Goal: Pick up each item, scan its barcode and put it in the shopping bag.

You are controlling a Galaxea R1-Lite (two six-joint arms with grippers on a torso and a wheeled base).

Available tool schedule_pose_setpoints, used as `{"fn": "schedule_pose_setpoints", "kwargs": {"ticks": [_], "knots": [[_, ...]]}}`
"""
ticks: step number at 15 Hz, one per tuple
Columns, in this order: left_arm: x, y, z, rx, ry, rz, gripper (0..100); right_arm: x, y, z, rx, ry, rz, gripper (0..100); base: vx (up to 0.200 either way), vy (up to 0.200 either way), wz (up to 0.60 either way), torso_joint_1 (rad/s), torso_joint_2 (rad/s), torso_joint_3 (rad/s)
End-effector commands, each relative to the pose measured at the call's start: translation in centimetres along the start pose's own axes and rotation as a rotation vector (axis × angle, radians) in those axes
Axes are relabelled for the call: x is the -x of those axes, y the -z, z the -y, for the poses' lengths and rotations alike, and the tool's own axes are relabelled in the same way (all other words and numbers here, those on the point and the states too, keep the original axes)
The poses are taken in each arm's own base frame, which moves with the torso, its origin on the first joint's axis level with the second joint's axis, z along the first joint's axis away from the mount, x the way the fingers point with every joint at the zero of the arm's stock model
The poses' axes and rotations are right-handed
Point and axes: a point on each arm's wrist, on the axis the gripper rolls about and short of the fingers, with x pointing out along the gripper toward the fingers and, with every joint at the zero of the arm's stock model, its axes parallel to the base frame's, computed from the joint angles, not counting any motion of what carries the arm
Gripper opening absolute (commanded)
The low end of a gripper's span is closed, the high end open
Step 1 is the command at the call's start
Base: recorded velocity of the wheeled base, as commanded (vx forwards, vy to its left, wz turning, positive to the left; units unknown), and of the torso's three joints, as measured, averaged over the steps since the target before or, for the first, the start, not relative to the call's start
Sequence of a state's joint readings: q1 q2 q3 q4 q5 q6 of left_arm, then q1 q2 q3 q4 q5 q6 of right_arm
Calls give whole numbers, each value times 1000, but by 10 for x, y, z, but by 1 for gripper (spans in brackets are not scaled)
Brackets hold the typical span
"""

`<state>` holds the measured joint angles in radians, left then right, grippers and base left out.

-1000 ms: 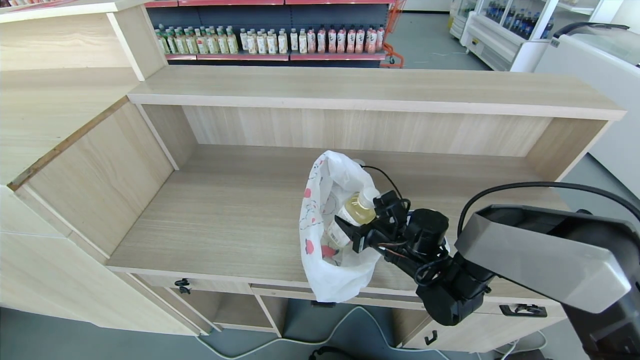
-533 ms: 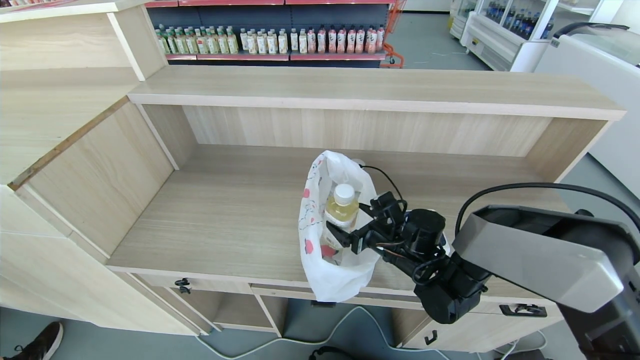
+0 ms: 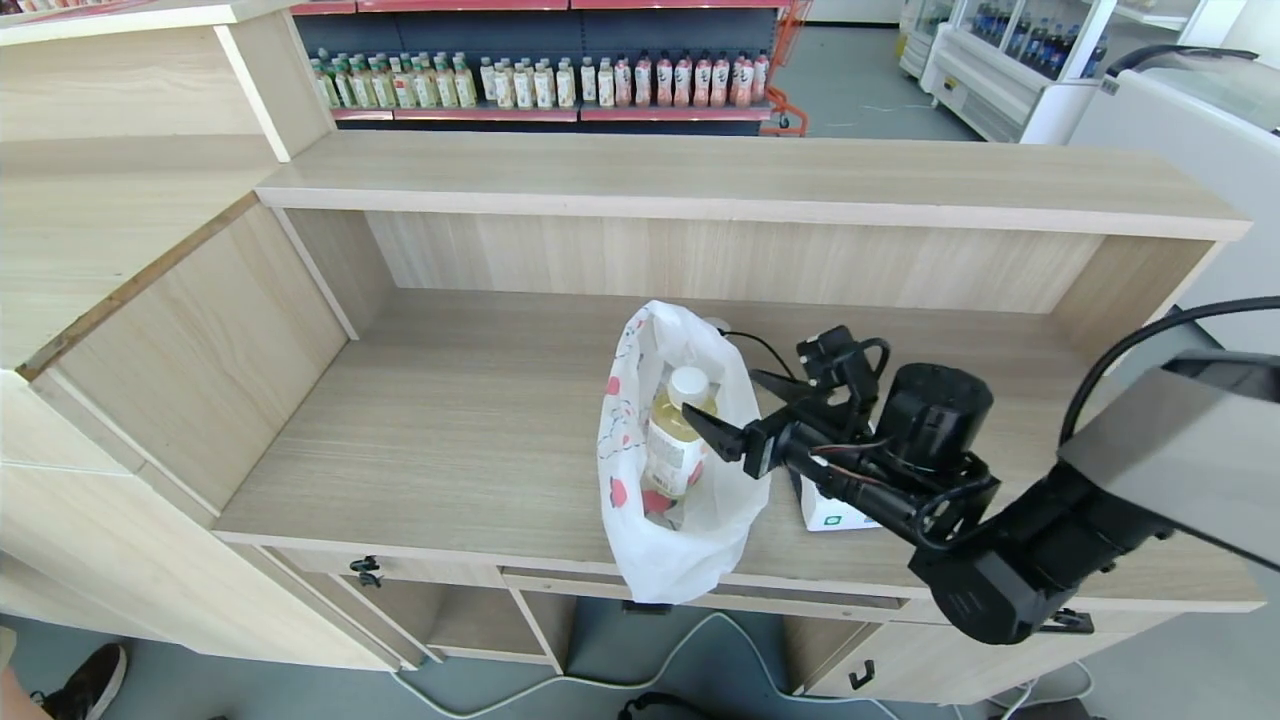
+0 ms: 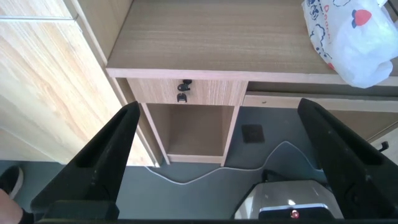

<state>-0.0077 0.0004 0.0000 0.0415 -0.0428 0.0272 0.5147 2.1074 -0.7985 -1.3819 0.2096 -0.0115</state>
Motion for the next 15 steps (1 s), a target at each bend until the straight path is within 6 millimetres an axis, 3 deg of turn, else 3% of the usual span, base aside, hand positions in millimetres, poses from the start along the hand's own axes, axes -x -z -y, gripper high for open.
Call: {"fn": "schedule_pose_setpoints", "kwargs": {"ticks": [1, 3, 6, 7, 10, 12, 15], "knots": [[0, 0, 0, 0, 0, 1, 100, 80, -56, -7, 110, 31, -40, 100, 0, 0, 0, 0, 0, 0], [0, 0, 0, 0, 0, 1, 100, 134, -72, -2, 179, 107, -58, 100, 0, 0, 0, 0, 0, 0], [0, 0, 0, 0, 0, 1, 100, 183, -93, 10, 221, 334, -37, 100, 0, 0, 0, 0, 0, 0], [0, 0, 0, 0, 0, 1, 100, 215, -105, 17, 256, 499, -81, 100, 0, 0, 0, 0, 0, 0], [0, 0, 0, 0, 0, 1, 100, 277, -103, 22, 209, 829, -319, 100, 0, 0, 0, 0, 0, 0], [0, 0, 0, 0, 0, 1, 100, 296, -93, 14, 157, 900, -423, 100, 0, 0, 0, 0, 0, 0], [0, 0, 0, 0, 0, 1, 100, 300, -82, 11, 138, 896, -460, 100, 0, 0, 0, 0, 0, 0]]}}
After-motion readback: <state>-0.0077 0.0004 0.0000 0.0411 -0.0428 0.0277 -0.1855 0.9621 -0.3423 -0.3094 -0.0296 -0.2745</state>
